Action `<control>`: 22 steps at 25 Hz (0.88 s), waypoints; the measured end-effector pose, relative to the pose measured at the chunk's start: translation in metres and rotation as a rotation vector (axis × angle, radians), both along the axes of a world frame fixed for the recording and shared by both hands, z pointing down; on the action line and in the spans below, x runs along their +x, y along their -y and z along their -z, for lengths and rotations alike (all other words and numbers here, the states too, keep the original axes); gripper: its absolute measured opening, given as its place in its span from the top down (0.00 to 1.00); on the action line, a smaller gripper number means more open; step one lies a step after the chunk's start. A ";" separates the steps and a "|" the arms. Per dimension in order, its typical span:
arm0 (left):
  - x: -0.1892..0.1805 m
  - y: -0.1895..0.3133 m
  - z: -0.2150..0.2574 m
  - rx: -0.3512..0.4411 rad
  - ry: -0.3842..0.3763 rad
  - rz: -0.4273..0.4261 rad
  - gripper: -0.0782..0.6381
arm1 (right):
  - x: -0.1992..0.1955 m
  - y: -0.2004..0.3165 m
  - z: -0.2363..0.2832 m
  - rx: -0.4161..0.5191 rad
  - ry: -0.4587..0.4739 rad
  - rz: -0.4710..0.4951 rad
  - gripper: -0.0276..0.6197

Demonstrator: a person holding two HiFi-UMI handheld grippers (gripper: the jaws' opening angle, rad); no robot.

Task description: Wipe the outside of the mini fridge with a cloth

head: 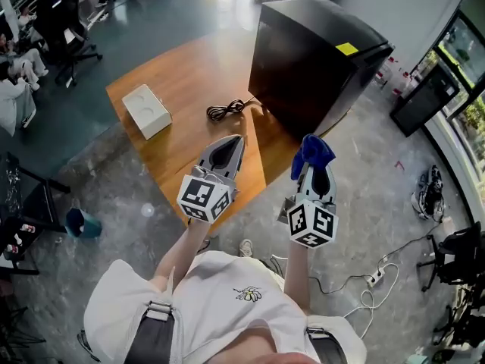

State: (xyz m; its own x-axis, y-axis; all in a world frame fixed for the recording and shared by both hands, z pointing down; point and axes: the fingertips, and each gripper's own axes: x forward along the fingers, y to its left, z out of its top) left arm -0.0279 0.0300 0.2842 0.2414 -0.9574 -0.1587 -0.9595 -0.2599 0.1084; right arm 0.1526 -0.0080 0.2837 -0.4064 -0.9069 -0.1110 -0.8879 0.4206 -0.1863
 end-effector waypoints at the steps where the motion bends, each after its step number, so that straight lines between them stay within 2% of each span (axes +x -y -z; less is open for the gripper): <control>1: 0.004 0.008 0.003 0.010 0.001 0.007 0.88 | 0.001 0.007 0.005 0.016 -0.008 0.019 0.86; 5: 0.019 0.032 0.010 0.031 -0.010 0.028 0.88 | 0.010 0.031 0.014 0.036 -0.014 0.051 0.86; 9: 0.027 0.049 0.013 0.039 -0.008 0.024 0.88 | 0.016 0.053 0.008 0.014 -0.015 0.043 0.86; 14: 0.015 0.071 0.008 0.023 -0.024 0.003 0.88 | 0.007 0.074 -0.003 -0.026 -0.017 0.008 0.86; 22: -0.004 0.114 -0.006 0.005 -0.007 -0.037 0.88 | -0.027 0.107 -0.005 -0.015 -0.048 0.003 0.86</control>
